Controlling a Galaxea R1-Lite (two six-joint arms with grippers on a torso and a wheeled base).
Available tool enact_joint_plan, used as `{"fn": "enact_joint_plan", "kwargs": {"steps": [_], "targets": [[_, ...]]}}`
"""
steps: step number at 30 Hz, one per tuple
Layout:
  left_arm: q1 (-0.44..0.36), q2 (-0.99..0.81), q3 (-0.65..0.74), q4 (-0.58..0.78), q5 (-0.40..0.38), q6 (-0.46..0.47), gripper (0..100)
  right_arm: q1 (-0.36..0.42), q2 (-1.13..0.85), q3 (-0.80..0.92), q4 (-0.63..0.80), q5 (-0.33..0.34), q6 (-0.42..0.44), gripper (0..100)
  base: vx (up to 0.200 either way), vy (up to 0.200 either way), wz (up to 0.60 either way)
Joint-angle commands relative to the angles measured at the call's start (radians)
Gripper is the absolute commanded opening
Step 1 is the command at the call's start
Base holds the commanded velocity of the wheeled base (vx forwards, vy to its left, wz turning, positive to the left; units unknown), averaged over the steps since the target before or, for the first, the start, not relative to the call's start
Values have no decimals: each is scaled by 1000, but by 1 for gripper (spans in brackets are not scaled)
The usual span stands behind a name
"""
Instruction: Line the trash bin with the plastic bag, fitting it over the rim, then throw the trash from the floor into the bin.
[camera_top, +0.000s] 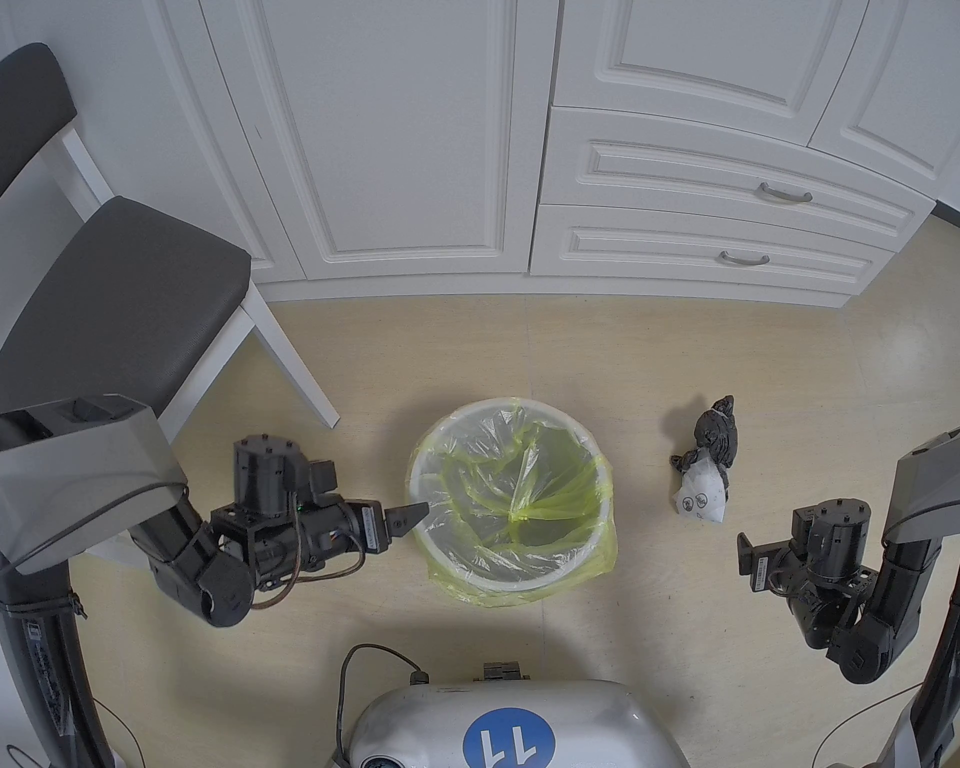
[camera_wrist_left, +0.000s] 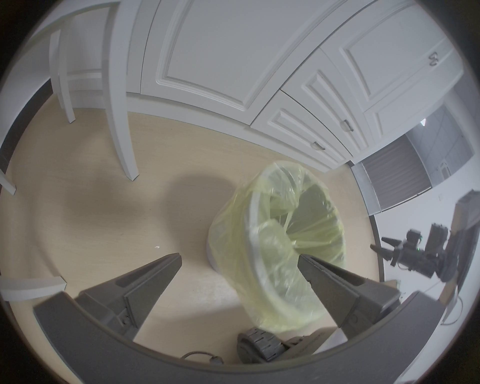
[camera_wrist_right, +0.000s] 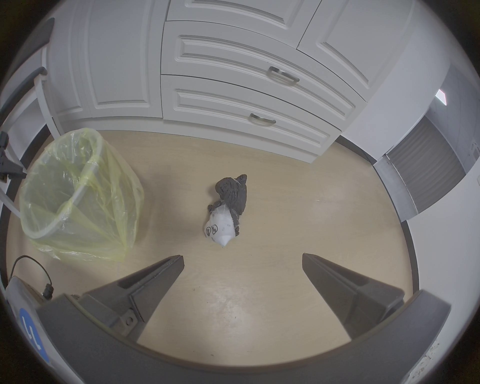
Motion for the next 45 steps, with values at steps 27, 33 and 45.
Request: {"fn": "enact_joint_plan", "kwargs": {"steps": [27, 33, 45], "targets": [[-150, 197, -567, 538, 311, -93, 100, 35, 55, 11, -18, -21, 10, 100, 0, 0, 0], [-142, 166, -465, 523, 313, 13, 100, 38, 59, 13, -18, -21, 10, 100, 0, 0, 0], [-137, 28, -238, 482, 235, 144, 100, 47, 59, 13, -18, -21, 10, 100, 0, 0, 0]]}}
